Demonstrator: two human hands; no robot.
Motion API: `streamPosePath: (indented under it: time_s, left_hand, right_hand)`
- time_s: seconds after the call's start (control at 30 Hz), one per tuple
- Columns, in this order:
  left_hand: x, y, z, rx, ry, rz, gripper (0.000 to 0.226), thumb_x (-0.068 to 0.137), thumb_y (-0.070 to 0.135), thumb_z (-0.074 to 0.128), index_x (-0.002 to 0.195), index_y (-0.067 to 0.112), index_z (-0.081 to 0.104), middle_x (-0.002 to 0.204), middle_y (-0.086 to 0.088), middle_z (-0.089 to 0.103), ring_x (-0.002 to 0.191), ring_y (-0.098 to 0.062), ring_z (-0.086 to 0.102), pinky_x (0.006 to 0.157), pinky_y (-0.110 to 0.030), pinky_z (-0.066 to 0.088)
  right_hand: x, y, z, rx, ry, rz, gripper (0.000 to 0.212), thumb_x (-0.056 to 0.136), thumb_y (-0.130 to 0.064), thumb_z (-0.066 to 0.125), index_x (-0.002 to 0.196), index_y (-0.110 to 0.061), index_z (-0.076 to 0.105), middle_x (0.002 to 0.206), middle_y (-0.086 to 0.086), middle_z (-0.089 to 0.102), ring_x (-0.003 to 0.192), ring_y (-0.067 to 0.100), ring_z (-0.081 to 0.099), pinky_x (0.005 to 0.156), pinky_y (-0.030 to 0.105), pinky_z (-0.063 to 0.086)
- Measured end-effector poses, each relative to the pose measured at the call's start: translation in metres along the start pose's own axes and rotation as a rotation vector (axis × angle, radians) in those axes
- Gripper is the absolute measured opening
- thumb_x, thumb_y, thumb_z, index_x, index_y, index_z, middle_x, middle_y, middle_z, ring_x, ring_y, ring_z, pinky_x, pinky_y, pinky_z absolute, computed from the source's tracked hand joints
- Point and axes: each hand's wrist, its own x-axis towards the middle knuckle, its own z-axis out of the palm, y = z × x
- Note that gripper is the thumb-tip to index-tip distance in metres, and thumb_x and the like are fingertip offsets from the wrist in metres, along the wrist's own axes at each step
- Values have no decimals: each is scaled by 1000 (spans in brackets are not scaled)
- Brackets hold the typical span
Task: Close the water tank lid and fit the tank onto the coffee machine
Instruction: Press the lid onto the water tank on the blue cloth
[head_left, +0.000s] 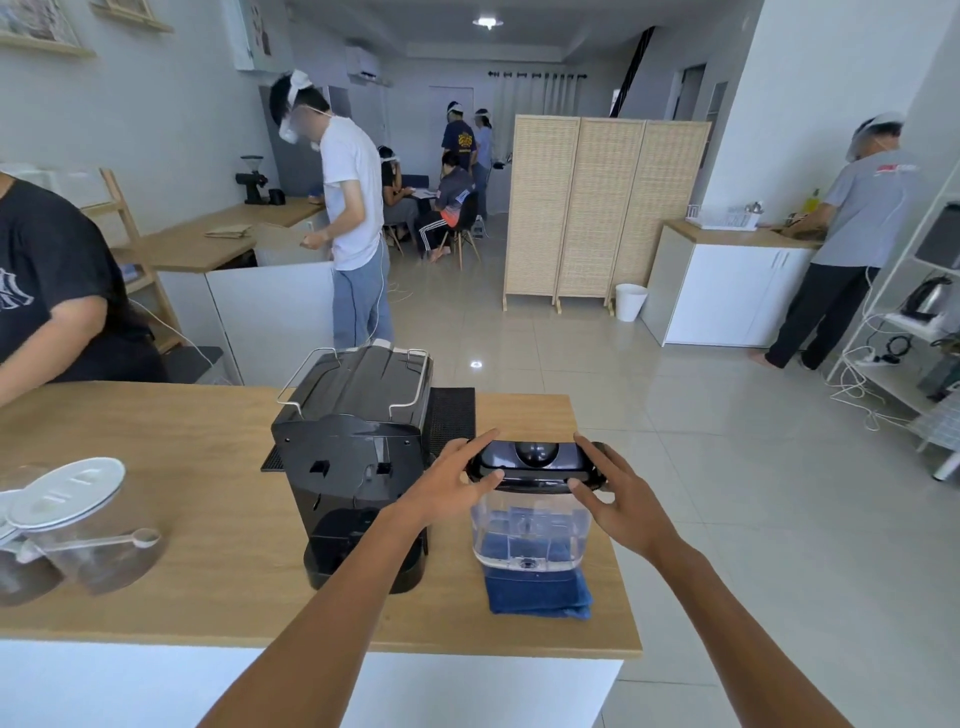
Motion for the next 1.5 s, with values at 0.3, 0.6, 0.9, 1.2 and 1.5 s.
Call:
streamPosePath:
  time_s: [0.3, 0.6, 0.9, 1.2, 1.5]
  left_hand:
    - [-4, 5, 6, 179, 52, -5, 57, 100, 63, 36, 153, 61, 14, 155, -5, 33, 124, -25, 55, 106, -39, 42]
    - [-9, -4, 15, 118, 136, 86, 54, 87, 79, 37, 136, 81, 16, 167, -6, 23, 155, -21, 17, 108, -38, 30]
    - [-7, -14, 16, 199, 162, 107, 57, 83, 87, 33, 137, 81, 16, 167, -7, 25, 155, -23, 20, 113, -55, 31]
    - [0, -20, 16, 180, 186, 163, 52, 80, 88, 32, 129, 85, 14, 118, 8, 55, 104, -5, 56, 87, -25, 48]
    - [-5, -17, 19, 143, 192, 144, 65, 83, 84, 41, 143, 72, 20, 120, 7, 61, 108, -5, 55, 95, -28, 49]
  right_hand:
    - [7, -2, -5, -73, -44, 11, 57, 100, -54, 43, 155, -45, 31, 118, -15, 54, 70, 0, 63, 70, 17, 49]
    - [16, -5, -10, -215, -109, 37, 61, 100, -57, 33, 158, -43, 20, 126, -2, 53, 88, 12, 62, 78, 26, 53]
    - [19, -11, -13, -196, -116, 42, 57, 104, -50, 33, 159, -39, 24, 119, 2, 58, 86, 15, 63, 79, 26, 51]
    - [3, -2, -8, 4, -87, 117, 57, 98, -45, 57, 152, -47, 37, 114, -6, 57, 81, 18, 69, 83, 41, 59]
    - [2, 3, 6, 61, -44, 116, 59, 97, -46, 57, 151, -50, 34, 121, -1, 57, 64, 8, 72, 76, 24, 59]
